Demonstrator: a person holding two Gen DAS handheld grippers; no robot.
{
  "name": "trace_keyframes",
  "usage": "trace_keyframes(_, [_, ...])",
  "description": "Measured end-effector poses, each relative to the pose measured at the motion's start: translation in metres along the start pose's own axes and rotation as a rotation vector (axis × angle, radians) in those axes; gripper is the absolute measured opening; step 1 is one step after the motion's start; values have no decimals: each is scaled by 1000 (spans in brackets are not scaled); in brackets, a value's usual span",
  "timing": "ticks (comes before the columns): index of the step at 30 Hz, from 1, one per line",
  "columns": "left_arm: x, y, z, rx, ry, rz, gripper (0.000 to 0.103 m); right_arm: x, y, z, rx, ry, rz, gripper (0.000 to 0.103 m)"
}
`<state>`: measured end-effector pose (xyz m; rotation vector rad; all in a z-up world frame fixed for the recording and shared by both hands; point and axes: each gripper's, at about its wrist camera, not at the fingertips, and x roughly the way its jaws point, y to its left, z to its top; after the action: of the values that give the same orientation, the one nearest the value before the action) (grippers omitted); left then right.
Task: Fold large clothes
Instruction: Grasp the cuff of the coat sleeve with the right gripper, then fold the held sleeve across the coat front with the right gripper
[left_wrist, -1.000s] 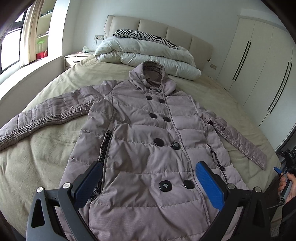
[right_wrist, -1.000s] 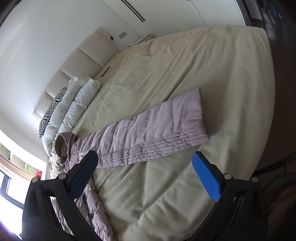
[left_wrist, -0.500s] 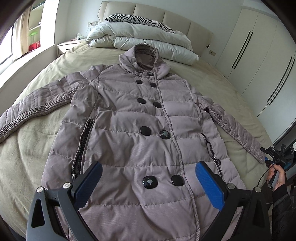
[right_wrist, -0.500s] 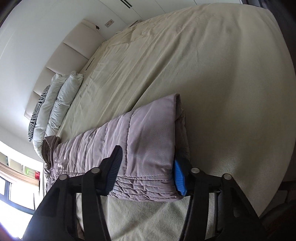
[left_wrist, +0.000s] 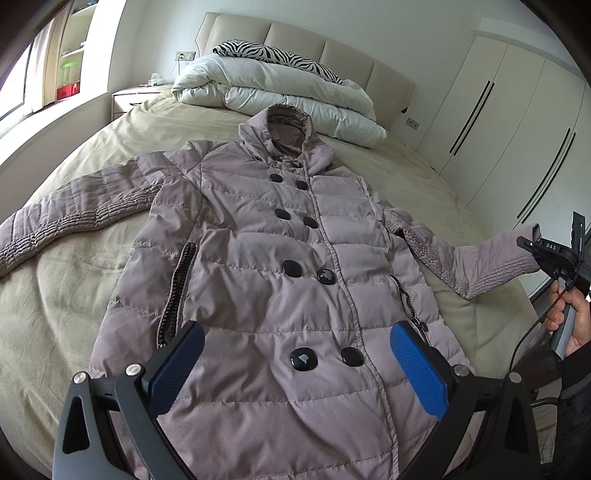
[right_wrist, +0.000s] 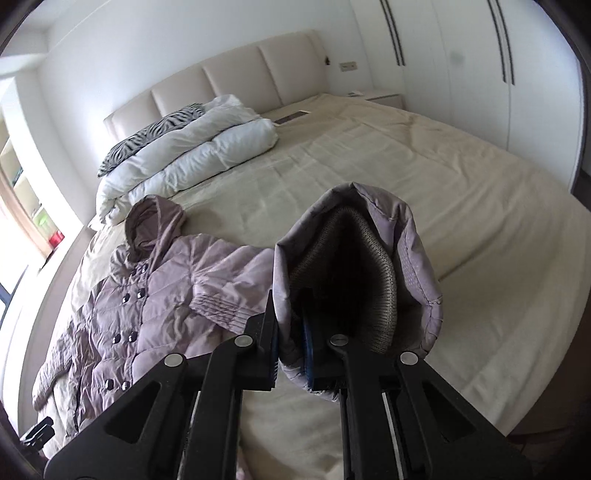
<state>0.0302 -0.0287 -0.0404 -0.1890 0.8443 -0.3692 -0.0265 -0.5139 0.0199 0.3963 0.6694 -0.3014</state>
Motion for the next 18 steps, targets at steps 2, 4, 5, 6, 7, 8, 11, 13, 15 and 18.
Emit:
trace_keyframes(2, [-10, 13, -1, -16, -23, 8, 103, 1, 73, 3, -107, 7, 34, 9])
trace_keyframes(4, [-19, 28, -3, -39, -43, 19, 103, 6, 141, -3, -198, 24, 71, 9])
trace_keyframes(5, [-23, 36, -3, -50, -52, 27, 103, 11, 177, -10, -241, 38, 84, 9])
trace_keyframes(6, [-27, 43, -4, -58, -59, 36, 103, 18, 211, -17, -286, 51, 92, 9])
trace_keyframes(7, [-31, 51, -6, -66, -67, 47, 103, 25, 241, -27, -322, 65, 100, 9])
trace_keyframes(8, [-34, 58, -7, -75, -71, 57, 103, 35, 269, -38, -345, 88, 111, 9])
trace_keyframes(11, [-40, 84, -13, -117, -78, 80, 103, 63, 329, -80, -399, 156, 116, 9])
trace_keyframes(13, [-41, 99, -17, -145, -74, 93, 103, 86, 351, -107, -391, 230, 148, 9])
trace_keyframes(15, [-42, 111, -21, -167, -70, 102, 103, 110, 357, -130, -357, 296, 190, 9])
trace_keyframes(18, [-42, 121, -24, -186, -67, 111, 103, 128, 360, -155, -321, 330, 217, 10])
